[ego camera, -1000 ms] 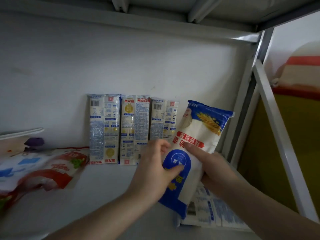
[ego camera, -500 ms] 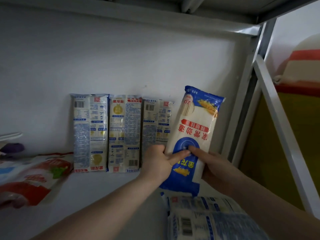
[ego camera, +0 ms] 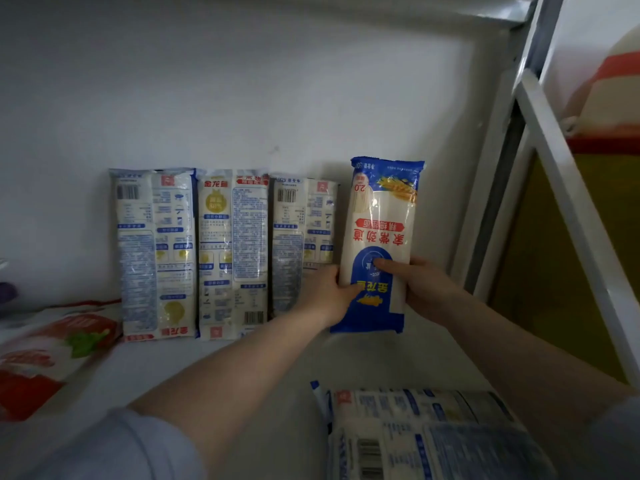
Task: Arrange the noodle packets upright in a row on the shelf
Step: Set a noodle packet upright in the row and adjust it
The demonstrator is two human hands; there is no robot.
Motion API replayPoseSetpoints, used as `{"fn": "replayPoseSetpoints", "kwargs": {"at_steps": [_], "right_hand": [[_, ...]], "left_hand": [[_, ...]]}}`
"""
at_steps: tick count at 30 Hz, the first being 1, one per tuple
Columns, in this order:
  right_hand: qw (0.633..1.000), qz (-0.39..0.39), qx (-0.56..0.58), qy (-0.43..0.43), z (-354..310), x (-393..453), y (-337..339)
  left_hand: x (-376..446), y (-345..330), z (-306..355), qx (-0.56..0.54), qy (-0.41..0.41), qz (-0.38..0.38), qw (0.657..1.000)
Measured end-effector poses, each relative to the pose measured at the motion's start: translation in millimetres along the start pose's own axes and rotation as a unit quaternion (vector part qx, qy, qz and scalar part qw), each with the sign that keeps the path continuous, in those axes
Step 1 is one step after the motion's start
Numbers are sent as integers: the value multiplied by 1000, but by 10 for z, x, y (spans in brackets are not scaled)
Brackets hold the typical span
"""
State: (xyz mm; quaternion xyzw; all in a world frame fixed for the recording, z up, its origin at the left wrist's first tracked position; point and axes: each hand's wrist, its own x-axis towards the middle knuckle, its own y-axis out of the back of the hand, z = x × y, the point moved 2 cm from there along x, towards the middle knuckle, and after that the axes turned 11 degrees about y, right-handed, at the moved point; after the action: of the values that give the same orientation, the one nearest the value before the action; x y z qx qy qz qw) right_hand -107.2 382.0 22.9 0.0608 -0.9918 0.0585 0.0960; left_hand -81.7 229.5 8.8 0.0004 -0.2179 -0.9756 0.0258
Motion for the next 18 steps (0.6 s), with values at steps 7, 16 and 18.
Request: {"fn": "replayPoseSetpoints", "kwargs": {"at_steps": [7,16,18], "right_hand": [[1000,-4,-12,-6,132,157,-7],[999,0,-49,-16,259,195,8],[992,-32,-109,-51,279,135,70]], "left_hand": [[108,-203,-106,62,22,74,995],[57,-220,-269,64,37,105,992],[42,-193,-355,90,42,78,992]]}}
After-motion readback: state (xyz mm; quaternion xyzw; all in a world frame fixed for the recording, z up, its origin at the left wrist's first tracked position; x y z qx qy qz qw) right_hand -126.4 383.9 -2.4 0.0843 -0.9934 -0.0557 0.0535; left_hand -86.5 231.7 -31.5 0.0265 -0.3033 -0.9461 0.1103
